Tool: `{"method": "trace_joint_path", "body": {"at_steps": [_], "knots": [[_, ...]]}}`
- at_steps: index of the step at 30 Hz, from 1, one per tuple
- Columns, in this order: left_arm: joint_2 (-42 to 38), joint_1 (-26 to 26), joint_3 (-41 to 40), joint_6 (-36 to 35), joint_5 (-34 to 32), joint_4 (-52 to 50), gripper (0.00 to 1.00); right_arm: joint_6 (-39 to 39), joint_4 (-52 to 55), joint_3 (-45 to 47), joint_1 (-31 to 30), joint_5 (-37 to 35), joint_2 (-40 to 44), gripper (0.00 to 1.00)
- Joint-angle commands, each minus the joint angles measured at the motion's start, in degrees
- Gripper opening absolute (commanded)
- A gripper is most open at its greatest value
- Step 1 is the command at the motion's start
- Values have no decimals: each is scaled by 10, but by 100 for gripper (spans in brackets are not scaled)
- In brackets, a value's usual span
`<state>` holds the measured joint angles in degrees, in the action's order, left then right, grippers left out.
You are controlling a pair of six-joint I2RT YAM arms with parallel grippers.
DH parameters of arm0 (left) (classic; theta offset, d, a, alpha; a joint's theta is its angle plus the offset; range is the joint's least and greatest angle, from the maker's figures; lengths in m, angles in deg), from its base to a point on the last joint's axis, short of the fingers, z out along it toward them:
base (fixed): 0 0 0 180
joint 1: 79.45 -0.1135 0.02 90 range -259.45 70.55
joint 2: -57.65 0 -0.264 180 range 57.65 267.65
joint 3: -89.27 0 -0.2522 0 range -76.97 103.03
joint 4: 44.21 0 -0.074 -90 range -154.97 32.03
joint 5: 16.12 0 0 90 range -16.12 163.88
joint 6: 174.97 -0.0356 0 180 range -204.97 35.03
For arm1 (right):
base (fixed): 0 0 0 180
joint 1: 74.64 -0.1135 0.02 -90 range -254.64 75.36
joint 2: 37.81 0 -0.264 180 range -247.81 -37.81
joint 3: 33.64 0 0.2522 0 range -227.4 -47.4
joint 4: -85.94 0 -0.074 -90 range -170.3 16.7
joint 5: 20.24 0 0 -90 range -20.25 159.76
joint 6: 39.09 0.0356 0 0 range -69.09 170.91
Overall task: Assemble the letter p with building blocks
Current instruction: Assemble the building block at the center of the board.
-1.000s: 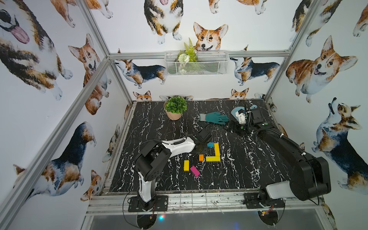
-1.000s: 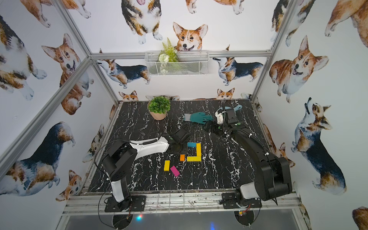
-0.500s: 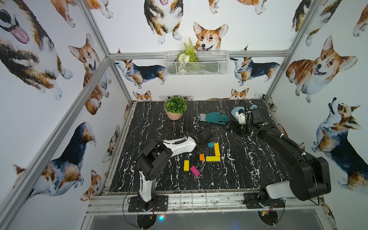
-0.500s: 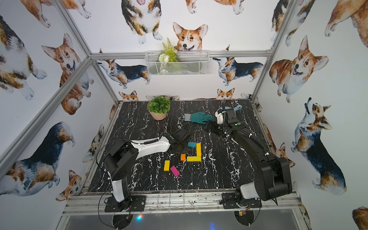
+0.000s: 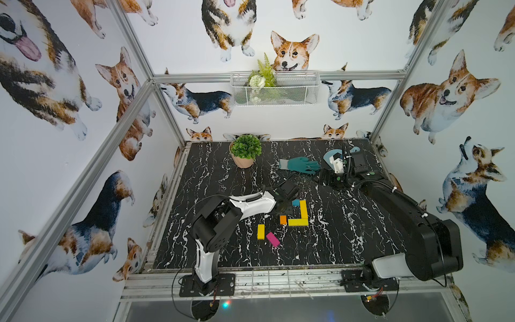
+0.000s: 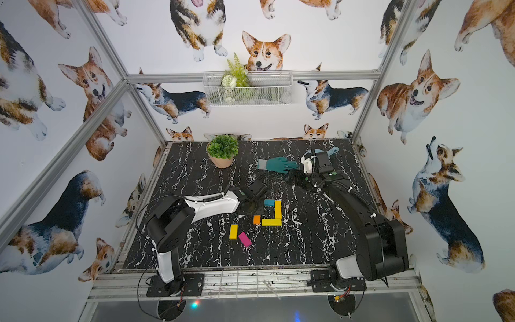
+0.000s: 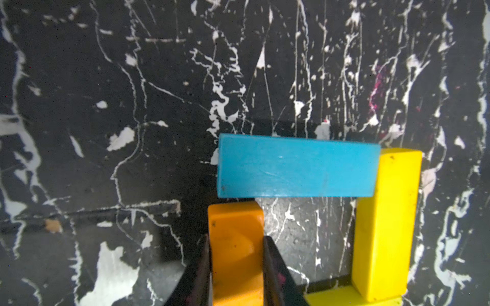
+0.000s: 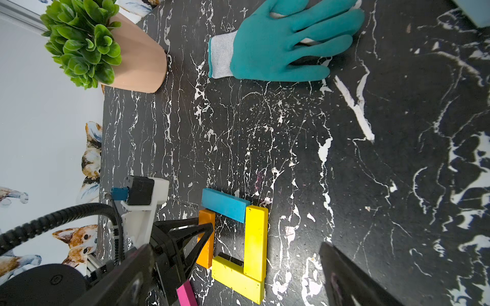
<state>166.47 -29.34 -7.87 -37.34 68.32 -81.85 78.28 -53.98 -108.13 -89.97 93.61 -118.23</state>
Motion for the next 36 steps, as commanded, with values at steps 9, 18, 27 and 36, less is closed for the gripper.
{"method": "trace_joint_path", "body": {"at_steps": [9,18,27,36], "knots": [[6,4,8,7,0,-24,28,5,-8,3,0,7,-4,100],[6,4,11,7,0,-26,28,7,-10,3,0,12,-7,100],[9,4,15,6,0,-27,28,7,-11,3,0,15,-9,100],[-17,4,11,-4,-24,-27,63,8,0,10,0,2,5,100]]}}
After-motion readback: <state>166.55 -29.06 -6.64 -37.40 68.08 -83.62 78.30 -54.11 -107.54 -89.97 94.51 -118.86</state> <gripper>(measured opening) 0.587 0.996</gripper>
